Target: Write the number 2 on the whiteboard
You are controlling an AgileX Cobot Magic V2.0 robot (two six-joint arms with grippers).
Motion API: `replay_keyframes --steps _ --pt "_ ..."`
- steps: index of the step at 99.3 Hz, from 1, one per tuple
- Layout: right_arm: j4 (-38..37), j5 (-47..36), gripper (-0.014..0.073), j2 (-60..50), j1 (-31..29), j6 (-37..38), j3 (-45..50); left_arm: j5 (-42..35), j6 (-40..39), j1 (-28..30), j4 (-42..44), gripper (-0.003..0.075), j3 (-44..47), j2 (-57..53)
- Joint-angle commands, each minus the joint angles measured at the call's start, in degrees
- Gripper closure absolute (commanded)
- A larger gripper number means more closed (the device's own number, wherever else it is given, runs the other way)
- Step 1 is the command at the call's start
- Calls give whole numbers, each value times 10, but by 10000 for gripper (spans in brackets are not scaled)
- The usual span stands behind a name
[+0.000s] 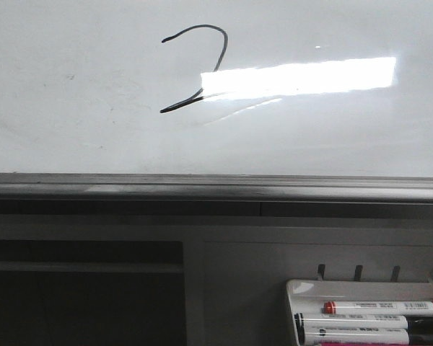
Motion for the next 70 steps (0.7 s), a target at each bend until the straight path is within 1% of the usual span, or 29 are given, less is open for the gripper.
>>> replay_keyframes --steps 1,7,12,21,28,36,46,57,70 --pt "15 12 660 -14 55 -6 -31 25 39 -1 -31 706 -46 52" --pt "-1 3 660 -14 95 -6 -32 80 116 -8 -63 638 -81 90" --pt "-32 -7 660 -10 130 -6 -32 125 172 -17 -89 579 -112 127" --pt "-52 -41 660 0 170 -6 -32 200 209 -28 -100 486 -173 193" --pt "-55 -83 660 9 188 -6 -32 252 235 -35 -105 448 -214 233" --pt "-64 -116 660 17 197 -6 -32 310 274 -40 -134 435 -251 268" --pt "-64 -128 660 26 200 -6 -32 371 303 -41 -171 435 -281 307" --pt "-64 -123 660 29 207 -6 -32 381 306 -41 -175 437 -293 340" --pt "-64 -123 660 29 232 -11 -32 385 329 -41 -188 437 -302 377"
